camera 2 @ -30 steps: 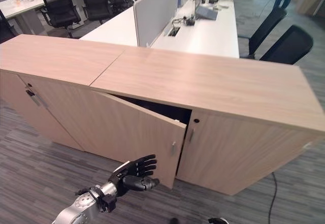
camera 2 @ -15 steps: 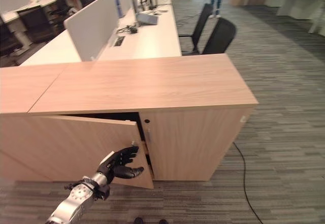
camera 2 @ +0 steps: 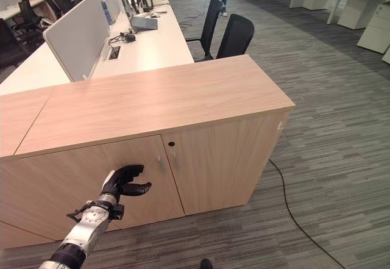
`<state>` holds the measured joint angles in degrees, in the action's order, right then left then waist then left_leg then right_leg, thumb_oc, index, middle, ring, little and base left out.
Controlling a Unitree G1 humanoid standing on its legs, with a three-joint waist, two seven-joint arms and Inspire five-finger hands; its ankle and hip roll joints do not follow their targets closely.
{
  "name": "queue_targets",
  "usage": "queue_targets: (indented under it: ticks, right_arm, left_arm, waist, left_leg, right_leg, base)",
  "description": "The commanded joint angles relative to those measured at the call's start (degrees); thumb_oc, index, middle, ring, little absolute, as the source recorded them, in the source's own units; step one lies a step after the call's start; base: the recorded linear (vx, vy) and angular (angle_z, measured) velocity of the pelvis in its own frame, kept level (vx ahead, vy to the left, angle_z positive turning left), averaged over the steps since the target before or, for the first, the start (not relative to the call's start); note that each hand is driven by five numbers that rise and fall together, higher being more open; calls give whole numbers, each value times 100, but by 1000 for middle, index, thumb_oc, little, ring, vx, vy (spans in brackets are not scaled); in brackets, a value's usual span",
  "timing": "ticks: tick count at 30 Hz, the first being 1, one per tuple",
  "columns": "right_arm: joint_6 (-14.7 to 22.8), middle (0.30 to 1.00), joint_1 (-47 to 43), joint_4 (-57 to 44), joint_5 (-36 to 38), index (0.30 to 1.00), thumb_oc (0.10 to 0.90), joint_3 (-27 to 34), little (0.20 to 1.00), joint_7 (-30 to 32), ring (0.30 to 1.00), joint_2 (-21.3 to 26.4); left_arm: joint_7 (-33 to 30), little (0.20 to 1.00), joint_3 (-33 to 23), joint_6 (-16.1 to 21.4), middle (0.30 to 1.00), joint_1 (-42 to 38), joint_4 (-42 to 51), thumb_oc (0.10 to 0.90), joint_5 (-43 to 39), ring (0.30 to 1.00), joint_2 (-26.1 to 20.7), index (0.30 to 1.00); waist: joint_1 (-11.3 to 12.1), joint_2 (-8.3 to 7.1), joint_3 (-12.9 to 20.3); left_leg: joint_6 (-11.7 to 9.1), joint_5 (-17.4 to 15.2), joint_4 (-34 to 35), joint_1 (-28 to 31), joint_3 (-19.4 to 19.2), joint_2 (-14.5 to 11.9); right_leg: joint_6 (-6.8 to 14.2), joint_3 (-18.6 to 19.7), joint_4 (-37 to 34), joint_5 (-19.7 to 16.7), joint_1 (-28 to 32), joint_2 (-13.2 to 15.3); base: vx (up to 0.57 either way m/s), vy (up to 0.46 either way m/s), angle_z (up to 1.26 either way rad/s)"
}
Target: Put the empty folder in the office cabinet
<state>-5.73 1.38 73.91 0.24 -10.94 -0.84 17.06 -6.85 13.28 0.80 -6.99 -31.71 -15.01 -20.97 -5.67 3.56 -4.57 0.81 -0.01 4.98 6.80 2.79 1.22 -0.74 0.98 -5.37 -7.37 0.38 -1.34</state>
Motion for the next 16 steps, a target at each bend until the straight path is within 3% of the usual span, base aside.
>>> queue_targets:
  ticks: [1, 7, 8, 14, 16]
  right_arm:
    - [42, 900, -380, 231, 169, 900, 800, -106, 900, 127, 900, 205]
    - [36, 900, -568, 331, 231, 900, 800, -79, 900, 105, 900, 253]
    - [47, 900, -604, 362, 235, 900, 800, -81, 900, 85, 900, 273]
    - [137, 900, -443, 395, 162, 900, 800, -163, 900, 82, 900, 169]
    - [178, 900, -341, 391, 204, 900, 800, -163, 900, 85, 900, 98]
  left_arm:
    - [191, 900, -429, 559, 900, -126, -714, 800, -682, 900, 58, 900]
    - [607, 900, -445, 436, 900, 287, -1711, 800, -1064, 900, 341, 900]
    - [664, 900, -465, 380, 900, 435, -2332, 800, -962, 900, 512, 900]
    - [676, 900, -490, 255, 900, 841, -3761, 800, 100, 900, 825, 900]
    - [585, 900, -717, 205, 900, 1013, -4055, 800, 96, 900, 907, 900]
  waist:
    - [120, -364, 460]
    - [240, -391, 493]
    - [286, -417, 500]
    - [374, -481, 467]
    - [406, -505, 437]
  left_leg:
    - [-82, -217, 2, -279, -82, 217]
    - [-47, -234, 2, -282, -30, 237]
    - [-31, -238, 2, -285, 3, 250]
    - [-4, -212, 2, -338, 72, 273]
    - [3, -203, 2, -358, 93, 284]
  right_leg:
    - [576, -129, 37, 806, 447, 183]
    - [607, -177, 37, 810, 439, 208]
    - [605, -203, 37, 813, 436, 216]
    - [606, -280, 37, 793, 391, 245]
    - [605, -307, 37, 785, 377, 248]
  base:
    - [21, 52, 3]
    - [15, 40, 4]
    - [3, 38, 8]
    - [-13, 31, 17]
    - [-29, 17, 31]
